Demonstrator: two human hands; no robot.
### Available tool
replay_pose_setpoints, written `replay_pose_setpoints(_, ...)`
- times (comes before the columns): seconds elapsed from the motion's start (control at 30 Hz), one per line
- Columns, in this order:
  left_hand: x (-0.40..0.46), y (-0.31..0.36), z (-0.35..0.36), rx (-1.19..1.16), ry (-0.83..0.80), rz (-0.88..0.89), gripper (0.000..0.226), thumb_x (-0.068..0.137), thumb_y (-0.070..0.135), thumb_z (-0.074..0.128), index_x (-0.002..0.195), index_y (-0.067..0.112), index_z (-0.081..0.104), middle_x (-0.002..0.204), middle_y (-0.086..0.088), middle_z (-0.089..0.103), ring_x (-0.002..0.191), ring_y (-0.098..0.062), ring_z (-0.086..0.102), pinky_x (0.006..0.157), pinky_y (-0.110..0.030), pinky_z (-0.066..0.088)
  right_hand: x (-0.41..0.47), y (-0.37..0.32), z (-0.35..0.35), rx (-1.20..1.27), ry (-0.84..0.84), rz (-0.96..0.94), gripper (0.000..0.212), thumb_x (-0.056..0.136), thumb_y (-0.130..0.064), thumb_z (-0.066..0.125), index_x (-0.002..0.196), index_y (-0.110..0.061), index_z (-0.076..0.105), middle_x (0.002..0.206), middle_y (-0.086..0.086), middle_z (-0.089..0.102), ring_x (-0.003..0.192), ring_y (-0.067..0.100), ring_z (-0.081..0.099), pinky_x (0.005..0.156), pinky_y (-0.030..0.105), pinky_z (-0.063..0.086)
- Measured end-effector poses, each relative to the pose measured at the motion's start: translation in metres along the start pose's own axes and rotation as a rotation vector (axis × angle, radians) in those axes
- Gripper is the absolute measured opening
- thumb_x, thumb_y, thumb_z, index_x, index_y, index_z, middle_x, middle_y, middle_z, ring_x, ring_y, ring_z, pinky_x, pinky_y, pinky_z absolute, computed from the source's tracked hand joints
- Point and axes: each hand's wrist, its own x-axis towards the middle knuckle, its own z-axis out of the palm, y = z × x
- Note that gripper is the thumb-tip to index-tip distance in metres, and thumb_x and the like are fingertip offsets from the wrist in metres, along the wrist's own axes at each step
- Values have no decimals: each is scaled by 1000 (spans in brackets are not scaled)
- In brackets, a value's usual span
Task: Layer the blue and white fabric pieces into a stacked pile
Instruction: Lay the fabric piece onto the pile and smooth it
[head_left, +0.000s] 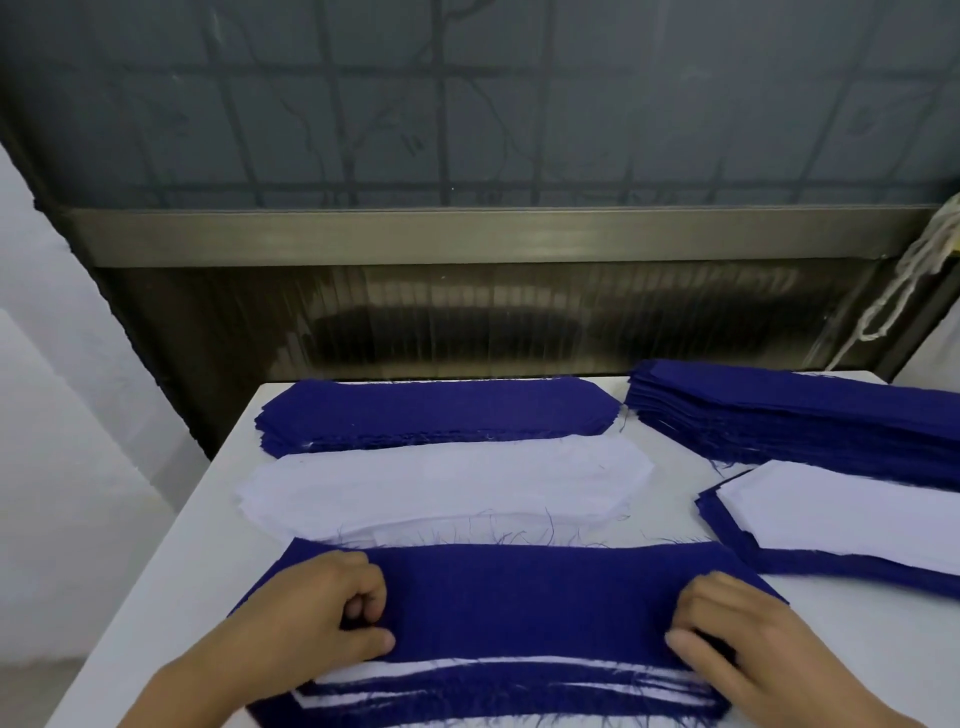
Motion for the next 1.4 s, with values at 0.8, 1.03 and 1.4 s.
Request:
replay_pose_setpoints(0.8, 162, 28, -33, 6, 436, -35, 23, 94, 22, 58, 117, 21, 63, 116, 6, 57, 103, -11, 56, 88, -22, 47, 201, 49, 32, 26, 25, 302, 11, 98, -25, 54, 106, -24, 60, 105, -9, 54, 94, 7, 52, 80, 17, 43)
replay_pose_setpoints(1.03, 189, 26, -32, -85, 328, -131, 20, 95, 29, 58, 114, 23, 62, 121, 3, 54, 112, -16, 48, 100, -37, 45, 232, 65, 53, -13, -29, 384, 13, 96, -32, 57, 106, -26, 58, 109, -7, 53, 100, 11, 49, 90, 30, 47)
replay_pose_setpoints(1.4, 194, 26, -34, -175, 293, -161, 23, 86, 43, 68, 104, 30, 62, 112, 8, 51, 109, -13, 46, 98, -39, 44, 247, 76, 50, 20, -103, 373, 16, 99, -31, 51, 103, -19, 61, 109, -1, 58, 100, 16, 54, 89, 31, 48)
